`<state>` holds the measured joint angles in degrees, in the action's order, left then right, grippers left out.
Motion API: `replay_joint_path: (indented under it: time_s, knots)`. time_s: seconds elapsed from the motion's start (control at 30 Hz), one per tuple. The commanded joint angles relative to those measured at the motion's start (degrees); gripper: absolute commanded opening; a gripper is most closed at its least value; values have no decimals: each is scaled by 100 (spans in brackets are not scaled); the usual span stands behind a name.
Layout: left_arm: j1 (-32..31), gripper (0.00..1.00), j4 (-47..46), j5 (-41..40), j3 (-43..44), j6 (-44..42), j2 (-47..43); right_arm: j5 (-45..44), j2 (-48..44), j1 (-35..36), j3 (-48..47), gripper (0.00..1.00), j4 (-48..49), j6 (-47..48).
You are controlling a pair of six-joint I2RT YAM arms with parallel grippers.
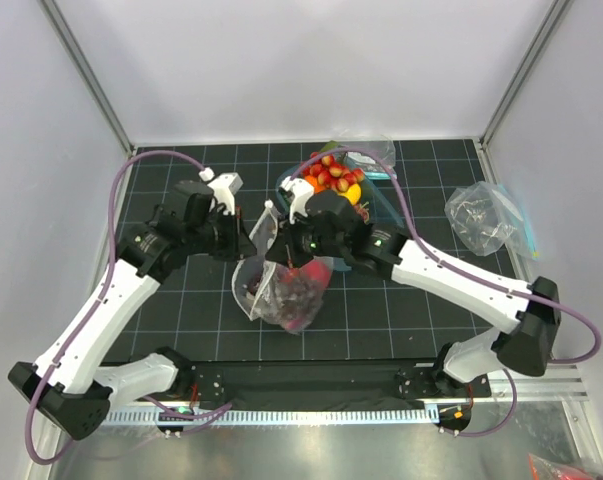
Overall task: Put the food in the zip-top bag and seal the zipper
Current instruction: Adjust the zipper food storage bag at the center of the board.
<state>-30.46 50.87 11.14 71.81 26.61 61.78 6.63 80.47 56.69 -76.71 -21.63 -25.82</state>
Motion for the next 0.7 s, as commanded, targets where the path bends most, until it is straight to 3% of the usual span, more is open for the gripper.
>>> replay_joint_path:
  time_s: [0.0, 0.17, 0.43, 0.67]
  knots:
    - [22, 2, 63, 547, 325, -24, 124, 48, 162, 27, -151, 1, 158, -28]
    - [22, 0, -270, 873, -61, 63, 282, -74, 522, 27, -292, 1, 53, -81]
    - [22, 4, -245, 267, -176, -103, 326, -171, 593, 27, -275, 1, 202, -195]
    - [22, 5, -245, 266, -123, -104, 185, -75, 514, 27, -204, 1, 387, -283]
